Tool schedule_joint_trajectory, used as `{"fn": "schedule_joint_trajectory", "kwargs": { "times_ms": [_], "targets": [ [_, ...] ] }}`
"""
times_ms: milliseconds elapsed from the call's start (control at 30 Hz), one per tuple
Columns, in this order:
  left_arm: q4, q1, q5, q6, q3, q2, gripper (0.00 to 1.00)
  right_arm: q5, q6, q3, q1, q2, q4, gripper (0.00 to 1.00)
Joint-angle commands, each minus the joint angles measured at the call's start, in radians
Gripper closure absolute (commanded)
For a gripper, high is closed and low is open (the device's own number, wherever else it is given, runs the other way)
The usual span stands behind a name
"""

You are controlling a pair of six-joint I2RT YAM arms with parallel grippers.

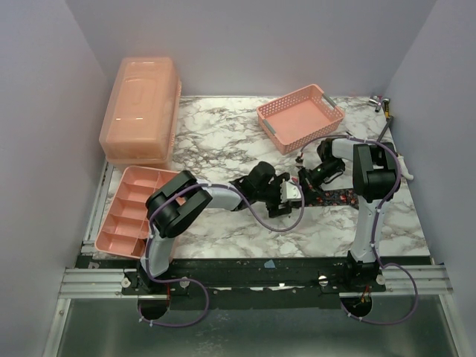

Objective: Roll the ties
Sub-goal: Roll the tie at the center of the board.

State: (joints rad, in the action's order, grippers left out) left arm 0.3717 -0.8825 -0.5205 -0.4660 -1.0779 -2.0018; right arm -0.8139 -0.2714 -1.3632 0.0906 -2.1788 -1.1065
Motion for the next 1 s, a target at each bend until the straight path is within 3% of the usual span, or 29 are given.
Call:
{"fn": "schedule_joint_trajectory", "kwargs": {
  "times_ms": [0,200,467,500,567,633,767,967],
  "targets": [
    [-0.043,-0.025,0.031,-0.071,-0.026,-0.020,0.19,0.150,-0.072,0.010,0.011,-0.050,0.079,0.99],
    [-0.095,-0.049,0.040,-0.150,-0.025,-0.023,0.35,0.135,-0.084,0.015,0.021,-0.054,0.066,0.99],
    [-0.253,-0.035,0.044,-0.174,-0.047,-0.019,0.77,0.060,-0.112,-0.016,0.036,-0.017,0.011,0.99],
    [-0.292,-0.021,0.021,-0.153,-0.062,-0.021,0.83,0.050,-0.127,-0.027,0.035,0.002,-0.003,0.99],
    [-0.365,0.023,-0.055,-0.095,-0.090,-0.028,0.91,0.041,-0.166,-0.038,0.024,0.061,-0.021,0.87],
    [-0.416,0.061,-0.153,-0.088,-0.090,-0.030,0.95,0.053,-0.214,-0.044,-0.005,0.134,-0.017,0.76],
    [-0.472,0.088,-0.208,-0.141,-0.096,-0.034,0.97,0.165,-0.319,-0.085,-0.028,0.223,0.013,0.53],
    [-0.480,0.102,-0.238,-0.158,-0.102,-0.042,0.99,0.218,-0.303,-0.184,-0.016,0.115,0.047,0.52]
  ]
}}
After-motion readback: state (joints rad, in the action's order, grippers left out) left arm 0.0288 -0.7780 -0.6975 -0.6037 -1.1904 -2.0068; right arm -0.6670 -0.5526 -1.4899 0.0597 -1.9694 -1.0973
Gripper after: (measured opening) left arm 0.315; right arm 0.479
